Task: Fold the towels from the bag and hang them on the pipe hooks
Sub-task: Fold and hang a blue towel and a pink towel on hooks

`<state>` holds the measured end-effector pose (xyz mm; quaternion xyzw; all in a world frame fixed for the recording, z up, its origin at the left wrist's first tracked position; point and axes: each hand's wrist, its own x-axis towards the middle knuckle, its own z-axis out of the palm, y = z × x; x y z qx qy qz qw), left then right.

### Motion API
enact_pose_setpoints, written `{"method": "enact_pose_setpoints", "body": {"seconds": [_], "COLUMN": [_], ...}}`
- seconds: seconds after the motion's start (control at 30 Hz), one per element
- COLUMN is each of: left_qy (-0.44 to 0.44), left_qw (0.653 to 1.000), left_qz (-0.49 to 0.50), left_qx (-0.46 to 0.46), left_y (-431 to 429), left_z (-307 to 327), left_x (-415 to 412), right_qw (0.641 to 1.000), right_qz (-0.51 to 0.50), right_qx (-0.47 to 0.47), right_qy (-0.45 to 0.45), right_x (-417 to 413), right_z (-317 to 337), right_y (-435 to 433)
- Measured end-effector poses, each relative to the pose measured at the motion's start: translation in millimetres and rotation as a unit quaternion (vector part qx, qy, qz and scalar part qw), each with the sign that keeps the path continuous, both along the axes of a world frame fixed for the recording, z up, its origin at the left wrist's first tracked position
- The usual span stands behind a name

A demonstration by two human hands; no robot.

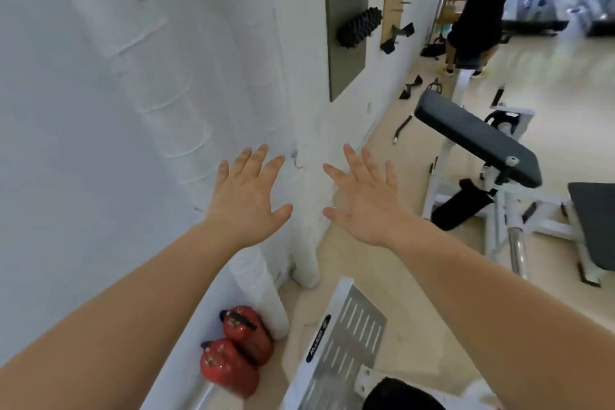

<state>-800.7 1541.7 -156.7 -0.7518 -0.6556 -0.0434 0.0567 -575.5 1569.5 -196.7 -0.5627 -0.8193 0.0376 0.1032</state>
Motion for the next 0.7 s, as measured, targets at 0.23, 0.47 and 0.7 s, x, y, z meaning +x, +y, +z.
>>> {"method": "enact_pose_setpoints", "body": {"seconds": [0.23,0.47,0.7], "left_qy": [-0.025,-0.013,-0.028], "left_qw": [0.99,0.959,0.902], "left_qz": [-0.061,-0.144,-0.206], "left_qx": [-0.124,-0.245,-0.378], "left_y": [0,-27,-88], "left_z": [-96,-196,-275], "left_x": [97,245,388], "right_qw": [0.988,0.946,0.893], "right_qz": [-0.091,-0.197,-0.292], "right_qx": [-0.125,-0.256,-0.343], "right_qy": [-0.028,-0.024,-0.002], "right_x": [103,260,394], "right_z": [-95,-190,-265], "right_y": [-50,-127,-220]}}
